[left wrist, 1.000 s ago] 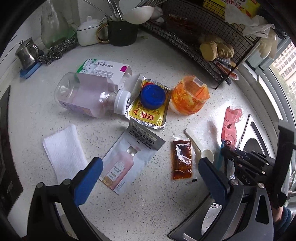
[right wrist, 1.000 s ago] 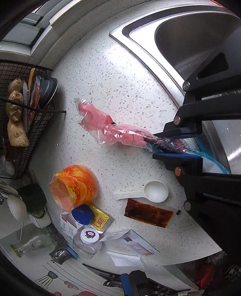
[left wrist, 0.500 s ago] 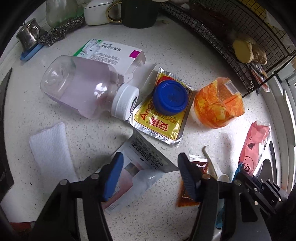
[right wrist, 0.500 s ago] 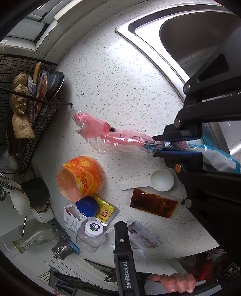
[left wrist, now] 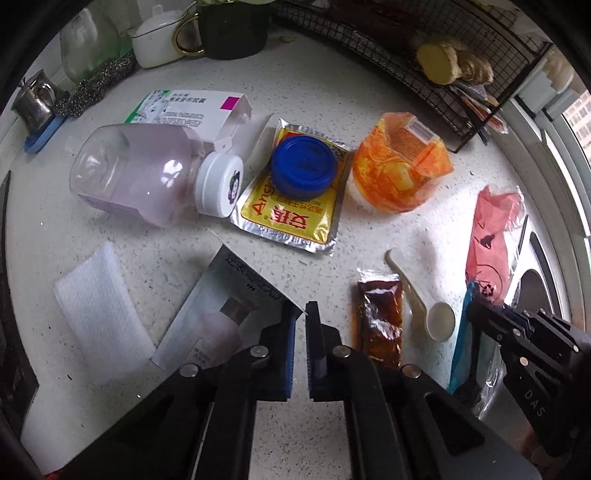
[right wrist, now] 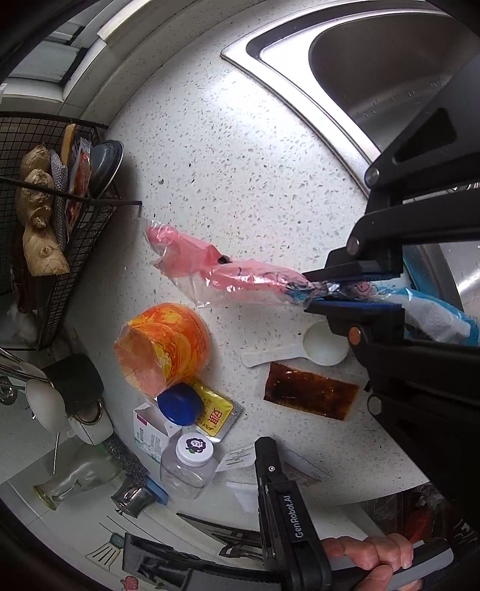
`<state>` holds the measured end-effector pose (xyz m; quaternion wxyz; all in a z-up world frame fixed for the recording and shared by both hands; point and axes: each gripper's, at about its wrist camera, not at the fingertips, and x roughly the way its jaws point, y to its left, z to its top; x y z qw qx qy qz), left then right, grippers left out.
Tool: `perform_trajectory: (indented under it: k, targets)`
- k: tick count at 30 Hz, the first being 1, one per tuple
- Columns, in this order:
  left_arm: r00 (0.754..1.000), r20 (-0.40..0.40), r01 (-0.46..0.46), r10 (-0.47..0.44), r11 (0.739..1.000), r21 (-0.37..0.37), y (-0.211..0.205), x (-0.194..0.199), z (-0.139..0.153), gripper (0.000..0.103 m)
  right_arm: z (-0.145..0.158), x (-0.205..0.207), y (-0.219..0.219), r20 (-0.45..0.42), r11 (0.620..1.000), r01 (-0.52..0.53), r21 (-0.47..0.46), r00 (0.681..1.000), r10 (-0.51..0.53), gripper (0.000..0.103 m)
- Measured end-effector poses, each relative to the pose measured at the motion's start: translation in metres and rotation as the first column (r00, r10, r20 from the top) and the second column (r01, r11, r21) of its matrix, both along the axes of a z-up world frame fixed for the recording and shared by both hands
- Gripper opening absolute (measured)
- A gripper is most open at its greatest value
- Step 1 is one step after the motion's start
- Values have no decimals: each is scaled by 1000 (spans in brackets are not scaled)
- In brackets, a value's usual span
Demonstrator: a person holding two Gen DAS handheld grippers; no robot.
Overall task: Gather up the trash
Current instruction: 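Grasp the white paper sachet with the left tool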
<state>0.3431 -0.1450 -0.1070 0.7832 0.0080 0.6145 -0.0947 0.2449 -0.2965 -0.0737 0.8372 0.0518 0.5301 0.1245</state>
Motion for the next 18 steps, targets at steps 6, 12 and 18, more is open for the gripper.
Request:
perform_trajectory:
  k: [6,12,18]
  targets:
    - [996,57,63,-61,997,-32,-4,-26,30,2,14,-13,15,19,1000,-20,15,1000,20,7]
    - [984,143,119,-110,991,-56,2,-63,66,0,37,-38,21,63,1000,-13,17,998,11,7]
    - [969,198,160,-145,985,-59,17,-86,90,0,57,-67,28,114,1000,-2,27,994,-1,7]
